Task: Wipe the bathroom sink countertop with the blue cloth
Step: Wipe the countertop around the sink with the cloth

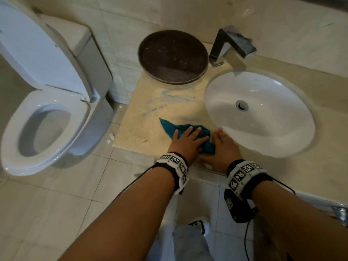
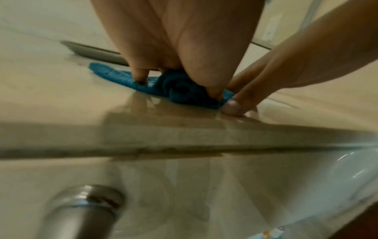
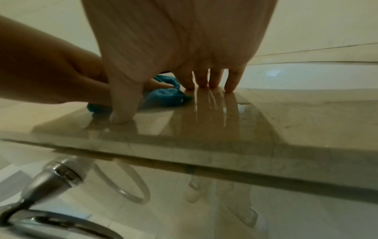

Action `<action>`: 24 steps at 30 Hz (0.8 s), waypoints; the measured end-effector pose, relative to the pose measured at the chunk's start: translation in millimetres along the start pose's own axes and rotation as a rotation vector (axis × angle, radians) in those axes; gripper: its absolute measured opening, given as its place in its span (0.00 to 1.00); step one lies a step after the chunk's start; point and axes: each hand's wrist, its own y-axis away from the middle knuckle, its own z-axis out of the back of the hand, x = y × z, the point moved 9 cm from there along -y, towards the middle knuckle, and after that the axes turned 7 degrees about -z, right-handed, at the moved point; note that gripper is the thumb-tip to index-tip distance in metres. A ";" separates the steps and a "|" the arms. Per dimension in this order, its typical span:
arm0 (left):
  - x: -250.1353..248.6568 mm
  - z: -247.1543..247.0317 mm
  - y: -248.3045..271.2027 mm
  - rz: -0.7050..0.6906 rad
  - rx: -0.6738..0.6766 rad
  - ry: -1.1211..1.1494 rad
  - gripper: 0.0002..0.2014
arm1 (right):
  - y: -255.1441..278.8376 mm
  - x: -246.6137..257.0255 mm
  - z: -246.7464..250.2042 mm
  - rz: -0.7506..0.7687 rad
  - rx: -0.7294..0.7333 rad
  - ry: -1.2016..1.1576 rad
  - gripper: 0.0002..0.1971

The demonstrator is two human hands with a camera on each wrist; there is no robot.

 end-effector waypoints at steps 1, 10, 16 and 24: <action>13.7 5.0 2.4 0.055 -0.025 0.023 0.25 | 0.3 -0.1 -2.1 0.001 0.010 0.009 0.57; 49.9 16.8 15.6 0.209 -0.061 0.076 0.26 | 0.3 2.6 -5.0 0.009 0.048 -0.006 0.60; -7.1 15.2 -39.7 -0.048 0.046 -0.095 0.28 | 0.0 2.2 -3.2 0.026 -0.013 -0.074 0.60; 61.5 39.1 -15.8 0.210 -0.172 0.101 0.24 | 2.6 0.4 -1.1 0.029 0.013 -0.048 0.61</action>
